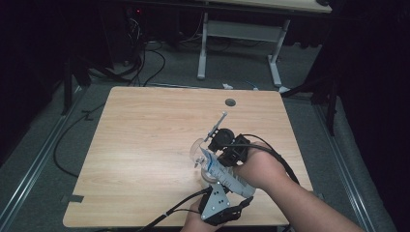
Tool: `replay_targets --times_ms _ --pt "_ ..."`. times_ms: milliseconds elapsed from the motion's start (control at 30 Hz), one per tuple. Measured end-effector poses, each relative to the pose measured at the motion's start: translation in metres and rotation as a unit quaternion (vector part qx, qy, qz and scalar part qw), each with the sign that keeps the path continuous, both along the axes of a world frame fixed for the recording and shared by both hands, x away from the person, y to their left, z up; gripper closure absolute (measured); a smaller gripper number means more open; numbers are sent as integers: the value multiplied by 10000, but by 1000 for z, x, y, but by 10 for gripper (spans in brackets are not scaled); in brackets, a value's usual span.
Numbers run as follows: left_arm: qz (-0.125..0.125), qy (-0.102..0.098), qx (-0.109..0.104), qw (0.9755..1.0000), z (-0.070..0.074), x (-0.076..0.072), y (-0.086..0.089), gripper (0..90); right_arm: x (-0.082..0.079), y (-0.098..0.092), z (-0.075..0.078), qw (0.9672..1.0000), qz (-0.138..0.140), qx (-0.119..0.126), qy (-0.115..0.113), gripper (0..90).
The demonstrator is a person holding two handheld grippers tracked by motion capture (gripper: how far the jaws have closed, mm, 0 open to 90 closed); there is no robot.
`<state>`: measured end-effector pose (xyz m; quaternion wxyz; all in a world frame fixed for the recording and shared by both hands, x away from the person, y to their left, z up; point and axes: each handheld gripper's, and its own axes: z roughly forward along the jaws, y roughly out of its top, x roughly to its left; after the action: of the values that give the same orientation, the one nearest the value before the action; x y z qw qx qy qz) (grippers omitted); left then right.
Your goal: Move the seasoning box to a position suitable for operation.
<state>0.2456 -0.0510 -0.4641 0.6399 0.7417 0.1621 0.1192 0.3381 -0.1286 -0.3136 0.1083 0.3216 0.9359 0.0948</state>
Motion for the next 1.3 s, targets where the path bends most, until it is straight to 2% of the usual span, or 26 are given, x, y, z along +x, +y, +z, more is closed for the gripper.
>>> replay_targets --times_ms 600,1300 --pt "-24 -71 35 10000 0 0 0 551 -1 -1 2 10000 17 7 -18 898" --pt "-101 -155 152 9997 -8 -2 2 549 -5 -6 1 10000 -32 79 31 897"
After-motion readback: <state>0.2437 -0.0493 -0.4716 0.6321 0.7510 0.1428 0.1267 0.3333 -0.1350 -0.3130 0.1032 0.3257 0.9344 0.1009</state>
